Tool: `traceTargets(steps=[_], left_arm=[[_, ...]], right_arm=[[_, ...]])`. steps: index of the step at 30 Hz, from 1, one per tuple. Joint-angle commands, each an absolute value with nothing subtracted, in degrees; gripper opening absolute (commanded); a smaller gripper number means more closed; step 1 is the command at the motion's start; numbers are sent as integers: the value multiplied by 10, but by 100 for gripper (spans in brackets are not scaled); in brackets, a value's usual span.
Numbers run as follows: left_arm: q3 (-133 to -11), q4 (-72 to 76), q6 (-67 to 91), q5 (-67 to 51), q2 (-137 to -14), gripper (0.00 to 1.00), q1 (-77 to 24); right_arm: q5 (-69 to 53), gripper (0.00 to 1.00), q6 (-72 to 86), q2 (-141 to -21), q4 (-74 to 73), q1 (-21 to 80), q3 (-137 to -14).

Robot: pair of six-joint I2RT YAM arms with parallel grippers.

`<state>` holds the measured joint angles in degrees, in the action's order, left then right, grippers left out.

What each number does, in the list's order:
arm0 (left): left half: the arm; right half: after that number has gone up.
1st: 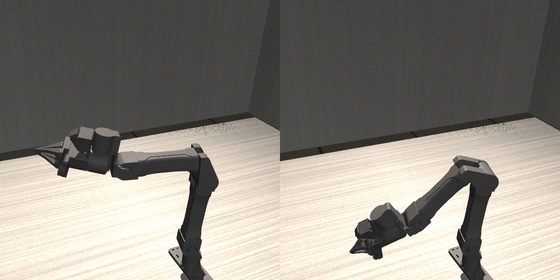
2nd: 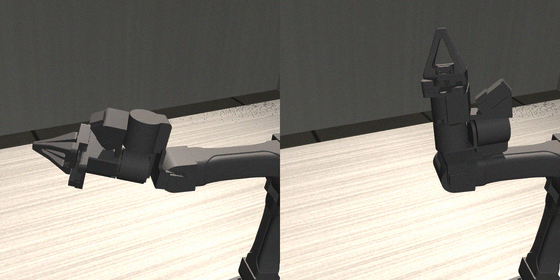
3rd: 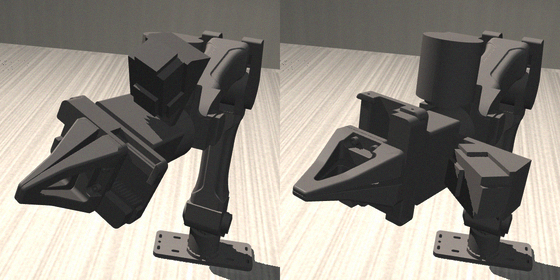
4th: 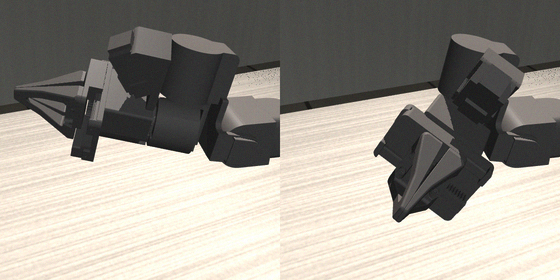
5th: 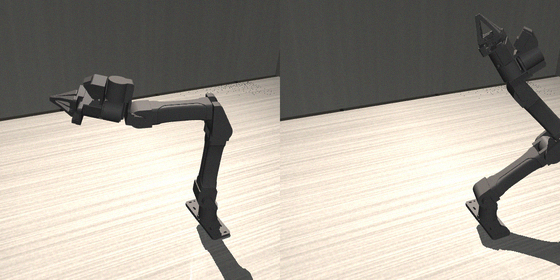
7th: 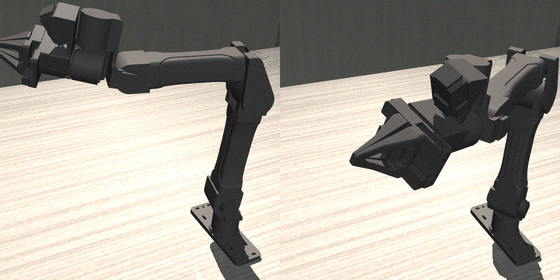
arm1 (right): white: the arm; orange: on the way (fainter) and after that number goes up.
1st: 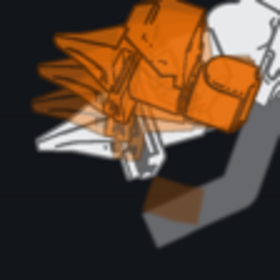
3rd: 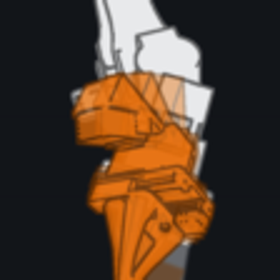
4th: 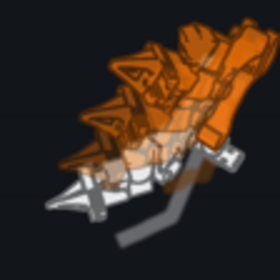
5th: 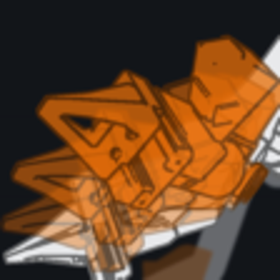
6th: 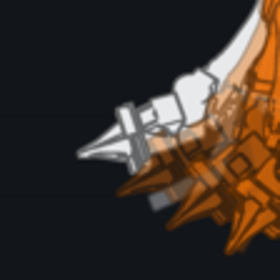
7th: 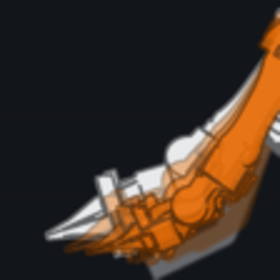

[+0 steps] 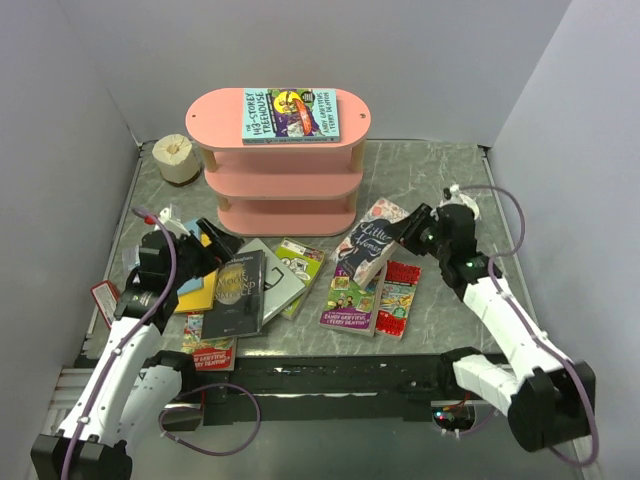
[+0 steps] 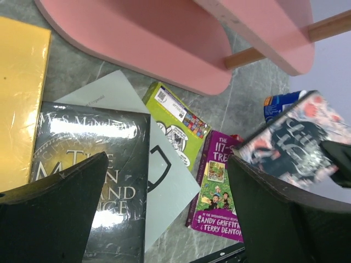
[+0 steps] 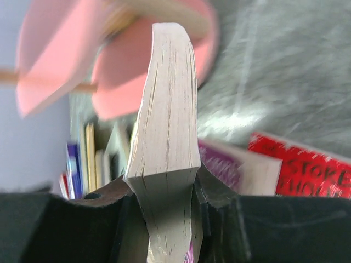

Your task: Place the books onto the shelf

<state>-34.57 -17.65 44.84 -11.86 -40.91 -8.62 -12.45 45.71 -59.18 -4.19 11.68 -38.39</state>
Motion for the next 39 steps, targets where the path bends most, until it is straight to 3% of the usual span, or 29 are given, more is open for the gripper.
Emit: traceTargets(steps=[1, 2, 4, 9, 13, 18, 27, 35, 36, 37, 38, 39], left_arm=[[-397, -161, 447, -121, -412, 96, -89], [-403, -153, 446, -136, -413, 96, -89], [-407, -128, 442, -175, -418, 96, -89], [-413, -14, 446, -422, -454, 96, -89], [-387, 119, 523, -532, -440, 96, -91], [-379, 185, 551, -563, -425, 96, -119], [-426, 114, 490, -563, -440, 96, -175], [-423, 138, 497, -574, -419, 96, -177], [-423, 154, 502, -583, -420, 88, -177], [-421, 166, 508, -591, -420, 73, -177], [-421, 177, 515, -597, -422, 54, -177], [-421, 198, 524, -608, -424, 29, -177]], right_arm=[[-188, 20, 355, -541, -190, 171, -541], [-218, 17, 333, -540, -213, 186, -554], [-320, 1, 330, -539, -221, 194, -582], [-520, 0, 336, -555, -203, 207, -627], [-618, 0, 358, -572, -182, 226, -655], [-639, 0, 345, -627, -212, 279, -704], [-618, 0, 273, -734, -325, 357, -841], [-621, 0, 196, -800, -420, 378, -938], [-621, 0, 185, -803, -432, 379, -957], [-621, 0, 172, -807, -459, 381, -965], [-622, 0, 154, -810, -467, 381, -971], [-624, 0, 147, -811, -475, 382, -976]])
